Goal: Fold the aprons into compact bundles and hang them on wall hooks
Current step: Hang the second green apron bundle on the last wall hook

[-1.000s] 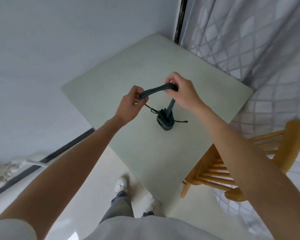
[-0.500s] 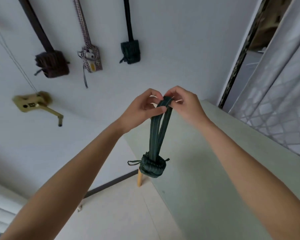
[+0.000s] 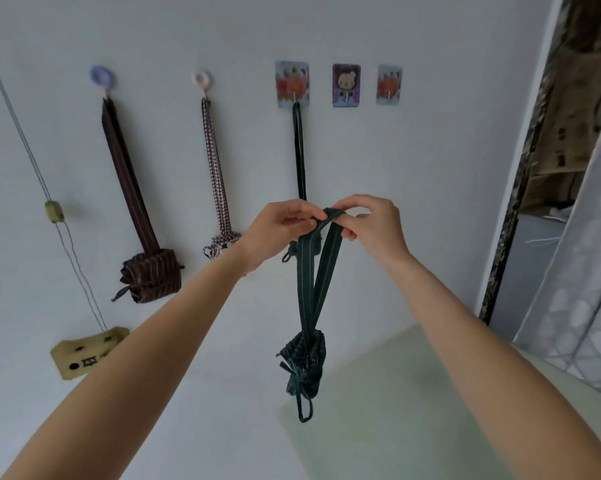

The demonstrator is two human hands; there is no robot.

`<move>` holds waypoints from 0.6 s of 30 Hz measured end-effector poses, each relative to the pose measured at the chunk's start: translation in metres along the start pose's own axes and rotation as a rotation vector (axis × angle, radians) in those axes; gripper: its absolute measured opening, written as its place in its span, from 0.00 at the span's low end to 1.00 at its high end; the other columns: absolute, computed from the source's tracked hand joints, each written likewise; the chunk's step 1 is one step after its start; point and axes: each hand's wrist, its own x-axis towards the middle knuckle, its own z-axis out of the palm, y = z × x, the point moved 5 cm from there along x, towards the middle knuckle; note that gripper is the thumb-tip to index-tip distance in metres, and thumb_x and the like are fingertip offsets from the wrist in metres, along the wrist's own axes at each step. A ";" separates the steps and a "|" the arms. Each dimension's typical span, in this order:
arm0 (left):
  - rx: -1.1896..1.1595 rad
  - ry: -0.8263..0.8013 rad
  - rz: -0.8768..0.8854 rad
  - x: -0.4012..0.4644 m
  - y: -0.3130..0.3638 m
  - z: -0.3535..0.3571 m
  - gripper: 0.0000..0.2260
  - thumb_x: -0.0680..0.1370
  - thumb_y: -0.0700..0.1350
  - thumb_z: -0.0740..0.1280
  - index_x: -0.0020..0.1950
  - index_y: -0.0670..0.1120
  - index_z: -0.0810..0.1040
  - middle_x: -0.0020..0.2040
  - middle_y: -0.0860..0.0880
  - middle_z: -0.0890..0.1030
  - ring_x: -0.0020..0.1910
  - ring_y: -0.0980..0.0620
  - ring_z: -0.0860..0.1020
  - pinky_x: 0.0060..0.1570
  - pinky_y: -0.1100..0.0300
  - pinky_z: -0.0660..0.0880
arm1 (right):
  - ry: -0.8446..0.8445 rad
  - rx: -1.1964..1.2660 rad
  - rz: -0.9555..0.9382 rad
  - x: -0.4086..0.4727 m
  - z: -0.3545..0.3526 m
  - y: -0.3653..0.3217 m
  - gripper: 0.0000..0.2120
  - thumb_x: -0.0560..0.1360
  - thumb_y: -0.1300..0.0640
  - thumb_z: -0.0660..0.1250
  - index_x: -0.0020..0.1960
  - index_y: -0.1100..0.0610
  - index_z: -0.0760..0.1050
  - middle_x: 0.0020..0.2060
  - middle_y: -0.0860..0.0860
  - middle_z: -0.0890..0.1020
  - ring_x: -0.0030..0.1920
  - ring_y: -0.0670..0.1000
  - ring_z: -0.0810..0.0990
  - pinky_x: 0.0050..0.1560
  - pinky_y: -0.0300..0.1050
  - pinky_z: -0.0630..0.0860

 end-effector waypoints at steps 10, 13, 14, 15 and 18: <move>0.013 0.138 0.089 0.149 -0.003 0.000 0.08 0.79 0.37 0.63 0.50 0.47 0.80 0.44 0.51 0.80 0.39 0.59 0.77 0.41 0.68 0.73 | 0.149 -0.100 -0.221 0.143 -0.040 0.040 0.06 0.69 0.66 0.72 0.42 0.57 0.79 0.37 0.49 0.82 0.40 0.47 0.83 0.45 0.40 0.79; 0.001 0.197 0.128 0.195 -0.002 0.000 0.12 0.80 0.34 0.57 0.52 0.43 0.79 0.45 0.48 0.80 0.41 0.58 0.78 0.42 0.67 0.76 | 0.207 -0.129 -0.321 0.184 -0.051 0.050 0.04 0.71 0.66 0.71 0.44 0.59 0.80 0.38 0.47 0.82 0.42 0.45 0.83 0.48 0.38 0.79; 0.012 0.217 0.138 0.208 -0.001 -0.001 0.11 0.80 0.34 0.57 0.52 0.42 0.79 0.46 0.48 0.80 0.42 0.57 0.79 0.43 0.66 0.77 | 0.226 -0.137 -0.350 0.197 -0.053 0.052 0.04 0.72 0.66 0.70 0.44 0.59 0.80 0.39 0.47 0.82 0.42 0.44 0.83 0.48 0.39 0.79; 0.025 0.235 0.149 0.221 0.000 -0.003 0.11 0.80 0.34 0.58 0.53 0.42 0.79 0.46 0.48 0.80 0.42 0.56 0.79 0.45 0.65 0.77 | 0.249 -0.155 -0.384 0.210 -0.055 0.053 0.04 0.72 0.66 0.70 0.45 0.59 0.80 0.39 0.47 0.82 0.41 0.44 0.82 0.48 0.39 0.79; 0.089 0.306 0.180 0.263 0.001 -0.011 0.09 0.79 0.35 0.60 0.50 0.46 0.79 0.45 0.48 0.80 0.43 0.51 0.79 0.48 0.58 0.79 | 0.298 -0.190 -0.451 0.253 -0.059 0.054 0.03 0.72 0.64 0.69 0.44 0.59 0.81 0.40 0.49 0.83 0.39 0.46 0.82 0.44 0.40 0.79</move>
